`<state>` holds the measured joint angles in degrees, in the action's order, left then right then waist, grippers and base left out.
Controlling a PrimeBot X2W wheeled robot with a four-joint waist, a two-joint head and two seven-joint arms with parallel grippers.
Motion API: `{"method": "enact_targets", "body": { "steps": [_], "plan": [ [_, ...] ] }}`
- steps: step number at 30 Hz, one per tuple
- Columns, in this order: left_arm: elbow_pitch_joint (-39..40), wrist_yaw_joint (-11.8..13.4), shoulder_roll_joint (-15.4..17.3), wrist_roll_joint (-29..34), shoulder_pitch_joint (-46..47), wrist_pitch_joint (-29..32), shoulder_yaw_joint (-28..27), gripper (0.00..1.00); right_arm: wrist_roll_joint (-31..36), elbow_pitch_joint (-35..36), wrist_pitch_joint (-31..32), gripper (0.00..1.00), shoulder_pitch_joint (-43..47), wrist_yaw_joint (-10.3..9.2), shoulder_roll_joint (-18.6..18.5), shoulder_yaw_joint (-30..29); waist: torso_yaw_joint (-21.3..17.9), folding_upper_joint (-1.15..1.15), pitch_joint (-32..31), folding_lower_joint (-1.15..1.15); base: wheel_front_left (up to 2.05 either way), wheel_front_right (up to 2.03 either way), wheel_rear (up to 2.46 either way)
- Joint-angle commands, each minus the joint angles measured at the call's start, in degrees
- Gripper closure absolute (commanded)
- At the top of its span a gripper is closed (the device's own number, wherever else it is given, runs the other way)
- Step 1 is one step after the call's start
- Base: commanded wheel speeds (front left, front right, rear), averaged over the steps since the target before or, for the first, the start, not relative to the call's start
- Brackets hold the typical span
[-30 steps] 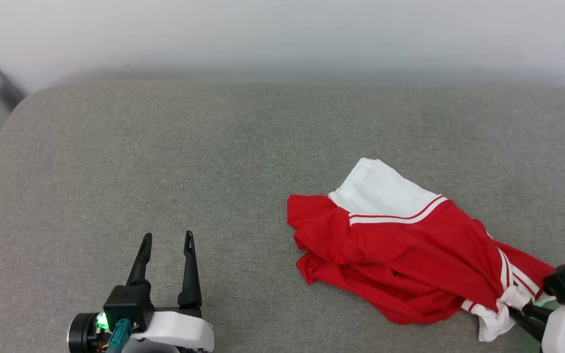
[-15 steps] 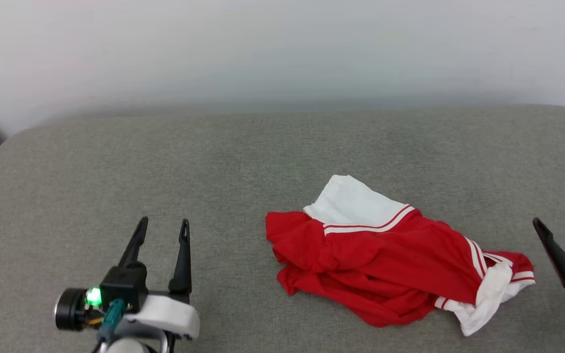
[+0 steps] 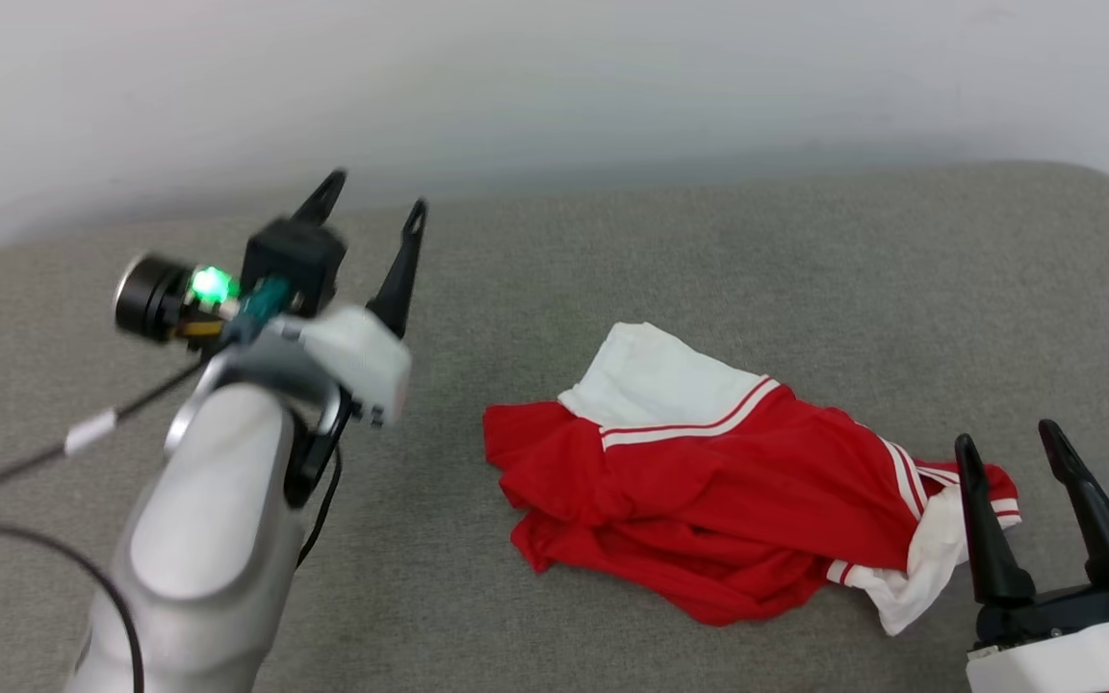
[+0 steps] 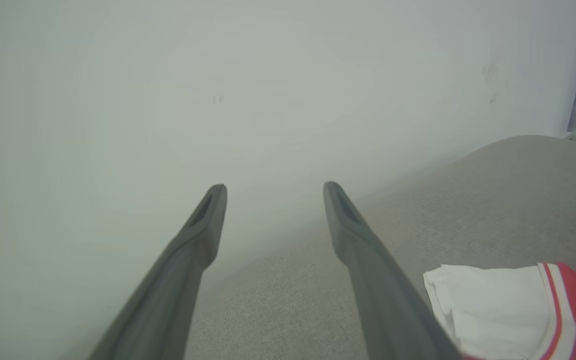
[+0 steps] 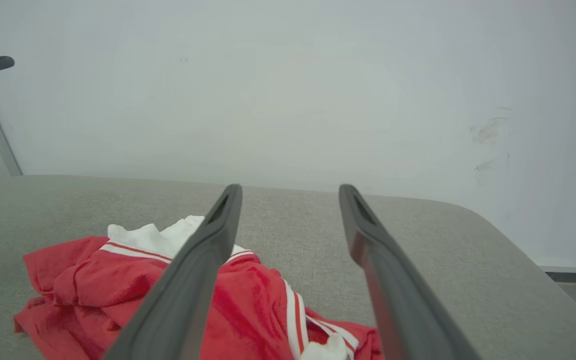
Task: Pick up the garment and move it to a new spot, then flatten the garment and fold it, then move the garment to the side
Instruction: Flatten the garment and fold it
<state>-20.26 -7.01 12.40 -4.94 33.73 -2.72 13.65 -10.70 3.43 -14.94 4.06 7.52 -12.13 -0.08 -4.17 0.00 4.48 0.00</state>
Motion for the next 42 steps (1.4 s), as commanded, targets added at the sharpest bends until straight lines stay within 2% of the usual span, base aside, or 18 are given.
{"method": "enact_targets", "body": {
  "steps": [1, 3, 9, 18, 26, 30, 34, 37, 42],
  "plan": [
    [-0.2, -0.1, 0.1, -0.3, 0.9, 0.5, 0.6, 0.0, 0.4, 0.3, -0.2, 0.0, 0.4, -0.06, 0.5, -0.2, -0.8, 0.0, 1.1, 0.0, 0.0, 0.0, 0.0],
    [-1.6, -0.3, 0.4, -2.1, 5.1, 4.1, 3.7, 0.0, 1.1, 1.1, -0.3, 0.0, 0.6, -0.06, 2.1, 0.0, -1.5, 0.0, 2.5, 0.0, 0.0, 0.0, 0.0],
    [-5.0, -0.3, 3.2, -12.1, 18.4, 15.7, 17.9, 0.0, 2.0, 2.3, -0.3, 0.0, -1.5, -0.06, 4.9, 1.8, -4.1, 0.0, 7.5, 0.0, 0.0, 0.0, 0.0],
    [-7.3, -0.3, 7.8, -29.1, 36.1, 33.9, 38.7, 0.0, 3.6, 3.9, -0.3, 0.0, -5.8, -0.06, 6.9, 3.8, -8.5, 0.0, 14.8, 0.0, 0.0, 0.0, 0.0],
    [-5.3, -0.3, 11.9, -42.5, 47.1, 51.5, 55.0, 0.0, 4.8, 4.4, -0.3, 0.0, -9.3, -0.06, 8.0, 7.1, -11.6, 0.0, 20.2, 0.0, 0.0, 0.0, 0.0],
    [-3.9, -0.3, 12.7, -45.3, 50.3, 58.0, 58.9, 0.0, 4.7, 4.5, -0.3, 0.0, -11.3, -0.06, 8.5, 8.6, -13.1, 0.0, 22.8, 0.0, 0.0, 0.0, 0.0],
    [-2.1, -0.3, 12.9, -45.1, 50.9, 62.3, 59.7, 0.0, 4.8, 4.4, -0.3, 0.0, -13.3, -0.06, 8.8, 10.1, -14.5, 0.0, 25.4, 0.0, 0.0, 0.0, 0.0],
    [0.2, -0.3, 12.9, -42.6, 48.7, 66.5, 59.8, 0.0, 4.4, 4.2, -0.3, 0.0, -14.3, -0.06, 9.1, 10.9, -15.4, 0.0, 26.9, 0.0, 0.0, 0.0, 0.0],
    [4.6, -0.3, 15.1, -38.8, 45.5, 73.0, 60.0, 0.0, 3.9, 4.1, -0.3, 0.0, -15.3, -0.06, 9.3, 11.5, -16.8, 0.0, 28.7, 0.0, 0.0, 0.0, 0.0]
  ]
}}
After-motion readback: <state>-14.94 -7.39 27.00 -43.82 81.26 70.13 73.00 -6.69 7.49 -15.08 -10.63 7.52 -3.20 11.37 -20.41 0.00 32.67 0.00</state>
